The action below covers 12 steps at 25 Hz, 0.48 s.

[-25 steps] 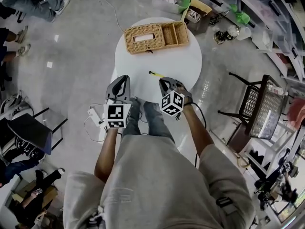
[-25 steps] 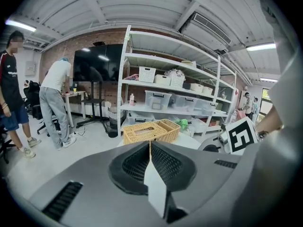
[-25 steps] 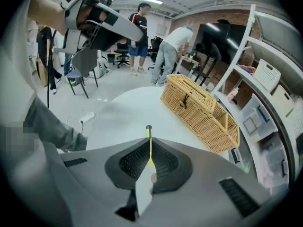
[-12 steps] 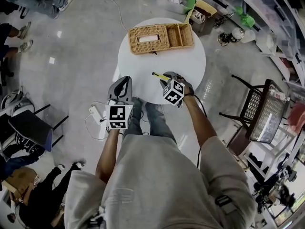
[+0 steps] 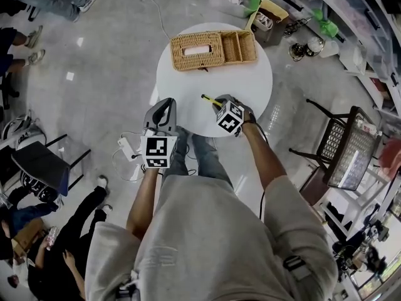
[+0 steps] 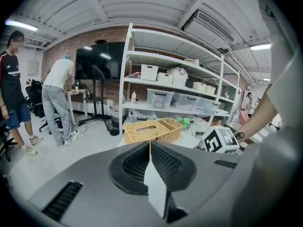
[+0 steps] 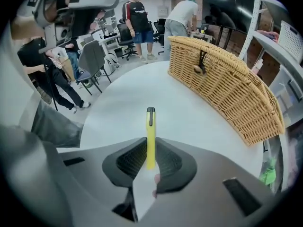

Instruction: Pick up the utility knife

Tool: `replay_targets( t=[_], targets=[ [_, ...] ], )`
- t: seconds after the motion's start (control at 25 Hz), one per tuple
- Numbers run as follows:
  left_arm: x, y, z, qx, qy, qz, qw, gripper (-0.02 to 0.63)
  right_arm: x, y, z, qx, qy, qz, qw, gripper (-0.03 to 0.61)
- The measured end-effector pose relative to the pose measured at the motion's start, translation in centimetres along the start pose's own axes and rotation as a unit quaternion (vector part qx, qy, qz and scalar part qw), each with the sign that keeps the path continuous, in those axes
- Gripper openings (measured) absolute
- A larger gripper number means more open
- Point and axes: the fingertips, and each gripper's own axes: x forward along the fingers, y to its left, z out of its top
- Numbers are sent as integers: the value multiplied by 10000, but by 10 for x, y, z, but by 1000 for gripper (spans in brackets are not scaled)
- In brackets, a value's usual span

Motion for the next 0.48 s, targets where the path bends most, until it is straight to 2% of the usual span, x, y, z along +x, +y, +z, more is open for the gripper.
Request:
replay_targets(
  t=[0.28,0.48],
  targets=[
    [1,-11,5,53,-3,-76,10000,26,-4,-3,-1,413,-108,9,9991,71],
    [0,-10,5,78,-17,-83,9999,28,-17,-5,4,747,-473,-207,9959,71]
  ],
)
